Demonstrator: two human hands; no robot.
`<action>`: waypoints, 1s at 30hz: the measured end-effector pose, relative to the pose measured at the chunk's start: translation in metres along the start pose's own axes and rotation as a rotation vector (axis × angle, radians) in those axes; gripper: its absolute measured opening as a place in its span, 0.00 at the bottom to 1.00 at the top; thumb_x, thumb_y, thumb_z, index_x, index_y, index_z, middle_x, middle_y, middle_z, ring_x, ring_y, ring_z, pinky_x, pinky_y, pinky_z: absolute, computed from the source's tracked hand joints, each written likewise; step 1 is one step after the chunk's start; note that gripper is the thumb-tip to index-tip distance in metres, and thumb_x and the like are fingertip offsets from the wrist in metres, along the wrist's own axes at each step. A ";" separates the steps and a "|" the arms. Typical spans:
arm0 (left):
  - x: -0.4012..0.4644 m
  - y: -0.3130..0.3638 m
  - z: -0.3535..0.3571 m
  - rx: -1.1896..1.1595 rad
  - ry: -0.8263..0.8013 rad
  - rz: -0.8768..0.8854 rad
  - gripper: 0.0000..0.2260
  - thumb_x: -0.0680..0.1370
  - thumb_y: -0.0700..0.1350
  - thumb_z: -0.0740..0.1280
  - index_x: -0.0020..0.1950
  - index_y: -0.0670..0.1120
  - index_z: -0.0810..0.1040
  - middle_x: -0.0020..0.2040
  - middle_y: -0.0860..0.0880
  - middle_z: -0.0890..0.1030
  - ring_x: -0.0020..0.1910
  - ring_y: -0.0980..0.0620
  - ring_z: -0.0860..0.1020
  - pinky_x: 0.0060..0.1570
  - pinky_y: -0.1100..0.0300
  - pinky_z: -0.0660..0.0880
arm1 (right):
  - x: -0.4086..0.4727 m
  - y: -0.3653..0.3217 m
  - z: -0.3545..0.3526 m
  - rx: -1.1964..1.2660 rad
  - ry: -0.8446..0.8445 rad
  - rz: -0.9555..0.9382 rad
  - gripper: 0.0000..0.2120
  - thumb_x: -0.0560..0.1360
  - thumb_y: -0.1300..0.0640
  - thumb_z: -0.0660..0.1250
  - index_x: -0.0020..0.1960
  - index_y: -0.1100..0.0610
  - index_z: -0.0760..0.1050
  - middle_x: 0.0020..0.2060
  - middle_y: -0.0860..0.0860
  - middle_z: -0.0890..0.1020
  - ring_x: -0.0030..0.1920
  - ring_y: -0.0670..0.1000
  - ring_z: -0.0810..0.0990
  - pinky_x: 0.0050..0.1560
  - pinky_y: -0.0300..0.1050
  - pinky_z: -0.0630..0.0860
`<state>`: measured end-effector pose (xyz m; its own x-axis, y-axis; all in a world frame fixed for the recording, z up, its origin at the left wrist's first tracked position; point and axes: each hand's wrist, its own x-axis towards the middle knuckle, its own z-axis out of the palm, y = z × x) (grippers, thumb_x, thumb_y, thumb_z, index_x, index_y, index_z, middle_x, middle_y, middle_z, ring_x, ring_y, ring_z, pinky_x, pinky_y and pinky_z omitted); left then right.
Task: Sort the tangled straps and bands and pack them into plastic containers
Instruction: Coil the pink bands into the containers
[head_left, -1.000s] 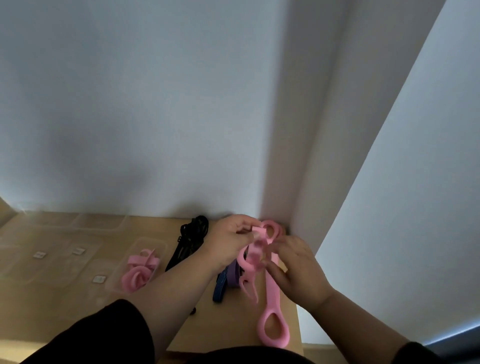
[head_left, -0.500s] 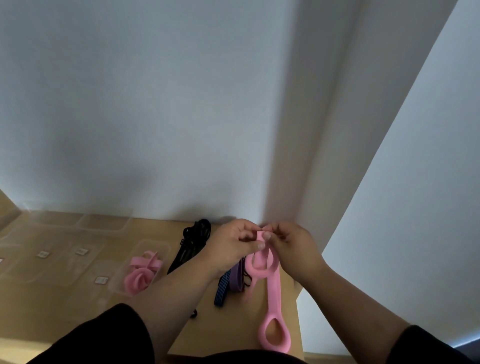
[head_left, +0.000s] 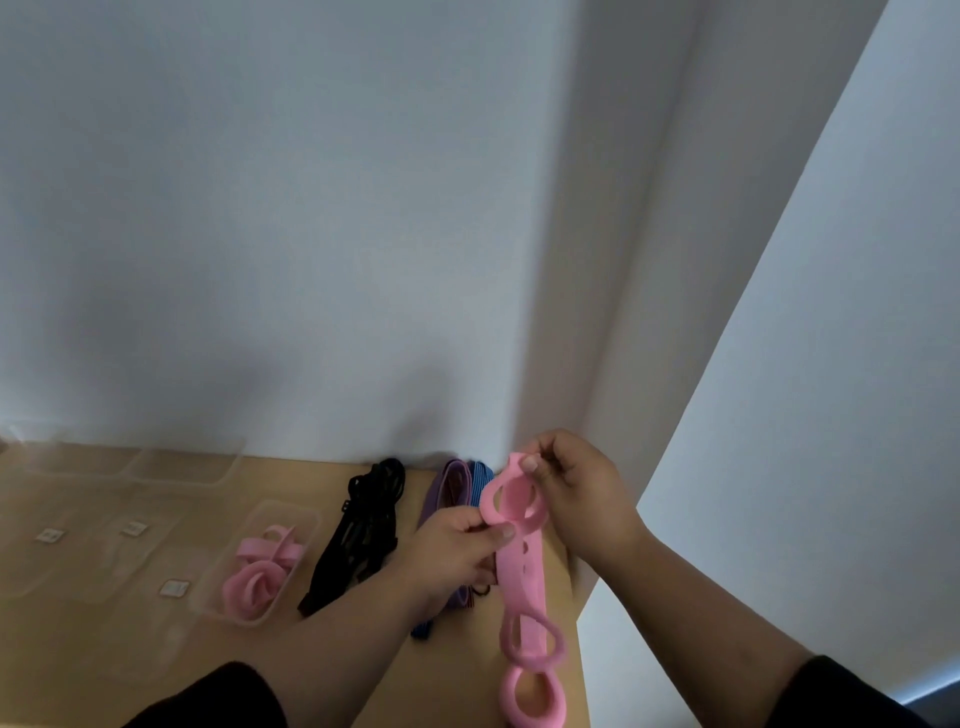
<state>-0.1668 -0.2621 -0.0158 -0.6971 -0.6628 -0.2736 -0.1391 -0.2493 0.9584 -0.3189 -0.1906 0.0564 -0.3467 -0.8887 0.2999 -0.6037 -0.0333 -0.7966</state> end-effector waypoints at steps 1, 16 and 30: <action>-0.002 0.003 0.002 -0.031 0.008 -0.045 0.16 0.80 0.47 0.69 0.58 0.35 0.79 0.52 0.39 0.85 0.51 0.39 0.83 0.58 0.40 0.78 | 0.000 0.001 0.000 -0.020 -0.012 -0.022 0.12 0.81 0.59 0.66 0.42 0.45 0.74 0.40 0.42 0.79 0.44 0.37 0.77 0.40 0.28 0.71; 0.014 0.005 -0.011 -0.500 0.005 -0.240 0.25 0.81 0.54 0.55 0.63 0.38 0.80 0.50 0.38 0.83 0.45 0.41 0.82 0.57 0.46 0.74 | -0.024 0.050 0.017 -0.331 -0.226 -0.431 0.06 0.75 0.53 0.63 0.51 0.48 0.75 0.46 0.47 0.82 0.45 0.46 0.77 0.44 0.35 0.71; 0.020 0.002 -0.011 -0.438 0.178 -0.177 0.13 0.76 0.27 0.63 0.56 0.36 0.82 0.46 0.35 0.84 0.40 0.42 0.83 0.37 0.54 0.82 | -0.041 0.067 0.016 -0.425 -0.316 -0.675 0.26 0.74 0.36 0.70 0.65 0.49 0.77 0.70 0.47 0.73 0.73 0.51 0.69 0.68 0.51 0.69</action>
<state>-0.1732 -0.2834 -0.0206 -0.5537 -0.6837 -0.4754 0.0902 -0.6167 0.7820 -0.3340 -0.1633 -0.0176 0.3622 -0.8279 0.4283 -0.8482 -0.4833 -0.2169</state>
